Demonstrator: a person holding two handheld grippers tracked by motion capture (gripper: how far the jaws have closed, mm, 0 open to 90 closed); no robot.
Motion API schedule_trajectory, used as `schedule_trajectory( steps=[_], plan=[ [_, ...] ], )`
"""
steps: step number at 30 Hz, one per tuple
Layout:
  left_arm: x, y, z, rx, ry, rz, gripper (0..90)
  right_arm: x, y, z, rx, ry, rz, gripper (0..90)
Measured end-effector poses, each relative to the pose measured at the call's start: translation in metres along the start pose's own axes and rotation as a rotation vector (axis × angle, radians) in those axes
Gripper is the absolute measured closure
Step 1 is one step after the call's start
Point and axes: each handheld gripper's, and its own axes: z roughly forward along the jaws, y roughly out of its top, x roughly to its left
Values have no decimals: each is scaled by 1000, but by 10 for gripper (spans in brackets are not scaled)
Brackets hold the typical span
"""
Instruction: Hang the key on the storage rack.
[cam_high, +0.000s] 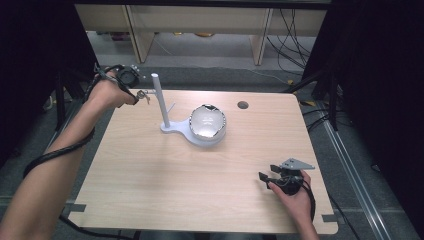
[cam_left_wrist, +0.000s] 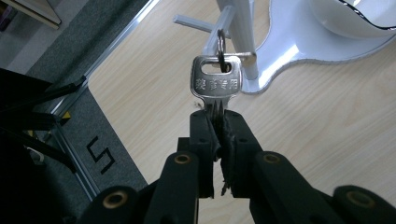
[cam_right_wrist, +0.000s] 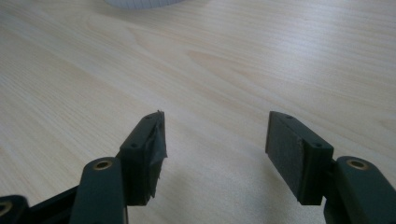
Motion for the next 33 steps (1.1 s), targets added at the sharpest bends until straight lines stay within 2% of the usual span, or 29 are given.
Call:
schedule_trajectory(
  steps=[4,5,7,8,9,12,14,16,18,27,30,33],
  plan=[
    [3,-2,0,5,3,-16,830,1,0,1,1,7,11,389],
    [3,-3,1,-11,4,-30,830,1,0,1,4,9,13,389],
    [6,-3,0,4,6,-21,830,1,0,1,2,8,15,389],
    [5,-3,1,-5,8,-33,830,1,0,1,10,6,15,388],
    [6,-4,0,-1,12,-30,830,-2,1,1,-1,-6,-27,388],
    [7,-4,-1,-2,20,-25,830,-2,1,1,-1,-4,-28,388],
    [7,-4,-1,-21,32,-38,830,-2,1,1,0,-10,-34,388],
    [9,-3,-3,-16,38,-28,830,-2,1,1,1,-10,-37,388],
    [9,-1,-3,-29,38,-40,830,-2,1,1,3,-10,-36,387],
    [2,-1,-7,-23,36,-4,830,-2,1,1,10,0,-29,386],
    [0,0,-9,-39,37,6,830,-2,1,3,14,8,-28,387],
    [-1,4,-12,-54,42,12,830,-1,1,2,20,-4,-36,386]
  ],
)
